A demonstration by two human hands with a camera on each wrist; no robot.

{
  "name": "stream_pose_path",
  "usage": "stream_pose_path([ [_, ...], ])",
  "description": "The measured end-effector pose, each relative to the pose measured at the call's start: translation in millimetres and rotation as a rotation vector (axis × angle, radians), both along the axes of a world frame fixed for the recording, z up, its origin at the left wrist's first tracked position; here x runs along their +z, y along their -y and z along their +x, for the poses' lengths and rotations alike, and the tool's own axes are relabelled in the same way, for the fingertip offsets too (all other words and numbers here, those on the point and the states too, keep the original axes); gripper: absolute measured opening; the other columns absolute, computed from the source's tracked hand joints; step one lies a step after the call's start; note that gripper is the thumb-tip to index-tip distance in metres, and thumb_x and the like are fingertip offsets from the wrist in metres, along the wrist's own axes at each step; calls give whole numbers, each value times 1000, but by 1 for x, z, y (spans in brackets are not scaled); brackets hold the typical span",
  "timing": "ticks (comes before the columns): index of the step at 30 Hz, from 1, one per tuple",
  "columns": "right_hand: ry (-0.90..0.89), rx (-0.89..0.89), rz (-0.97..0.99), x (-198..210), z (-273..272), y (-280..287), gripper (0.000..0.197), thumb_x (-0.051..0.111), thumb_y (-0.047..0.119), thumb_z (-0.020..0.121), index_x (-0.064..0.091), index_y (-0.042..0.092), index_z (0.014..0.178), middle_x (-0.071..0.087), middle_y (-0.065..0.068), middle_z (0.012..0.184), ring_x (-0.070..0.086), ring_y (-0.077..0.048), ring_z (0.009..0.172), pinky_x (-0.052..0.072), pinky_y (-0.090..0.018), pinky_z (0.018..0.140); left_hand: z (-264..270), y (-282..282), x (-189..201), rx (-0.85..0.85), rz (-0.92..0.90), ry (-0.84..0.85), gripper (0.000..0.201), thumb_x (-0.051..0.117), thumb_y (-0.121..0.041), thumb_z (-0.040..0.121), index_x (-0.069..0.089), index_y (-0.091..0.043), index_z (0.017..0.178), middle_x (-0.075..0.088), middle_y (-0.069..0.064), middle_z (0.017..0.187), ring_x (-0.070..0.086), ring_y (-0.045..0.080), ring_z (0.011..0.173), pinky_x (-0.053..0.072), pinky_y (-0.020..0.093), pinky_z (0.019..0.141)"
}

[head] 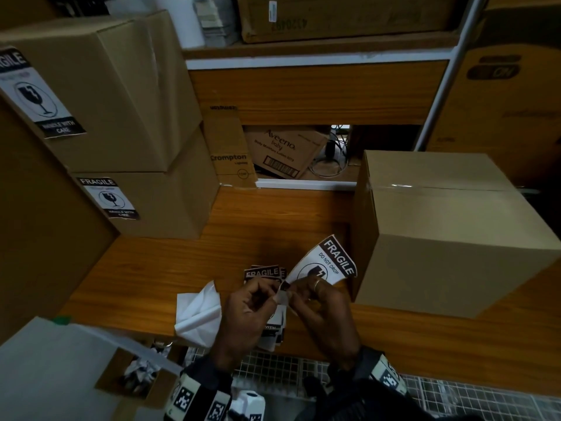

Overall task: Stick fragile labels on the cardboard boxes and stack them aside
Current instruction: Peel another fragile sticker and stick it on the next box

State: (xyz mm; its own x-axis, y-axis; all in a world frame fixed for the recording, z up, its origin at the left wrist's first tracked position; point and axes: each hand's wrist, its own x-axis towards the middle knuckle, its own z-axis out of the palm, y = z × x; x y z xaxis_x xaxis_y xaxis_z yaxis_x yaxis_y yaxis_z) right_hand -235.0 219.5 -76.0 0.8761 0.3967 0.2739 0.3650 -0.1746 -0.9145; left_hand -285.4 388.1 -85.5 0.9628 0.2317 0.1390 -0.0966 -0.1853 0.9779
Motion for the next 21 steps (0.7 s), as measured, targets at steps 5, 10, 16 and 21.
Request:
stream_pose_path([
  [5,-164,35,149,0,-1,-1,8,62,12,100,68,16,96,70,-3,89,69,-21,85,60,-48,77,0,5,2,60,-80,3,12,68,-11,89,64,-2,82,75,9,97,71,25,93,59,35,81],
  [10,-249,66,257,6,-1,5,10,56,6,103,64,3,98,72,-4,91,72,-16,85,60,-29,70,-1,4,-1,105,-164,-6,36,72,-30,78,63,4,85,73,17,92,69,30,89,57,33,78],
  [16,-250,68,277,1,2,8,12,57,13,104,63,5,97,68,-14,81,67,-28,74,58,-43,66,-6,7,5,61,-227,-52,9,59,1,96,64,8,94,75,14,94,72,26,93,58,33,83],
  [21,-257,135,238,3,-1,13,15,61,21,101,71,12,107,72,-7,103,70,-22,99,62,-38,82,-9,9,11,-20,-251,-75,16,69,-20,95,73,-5,100,74,19,100,70,36,100,56,47,94],
])
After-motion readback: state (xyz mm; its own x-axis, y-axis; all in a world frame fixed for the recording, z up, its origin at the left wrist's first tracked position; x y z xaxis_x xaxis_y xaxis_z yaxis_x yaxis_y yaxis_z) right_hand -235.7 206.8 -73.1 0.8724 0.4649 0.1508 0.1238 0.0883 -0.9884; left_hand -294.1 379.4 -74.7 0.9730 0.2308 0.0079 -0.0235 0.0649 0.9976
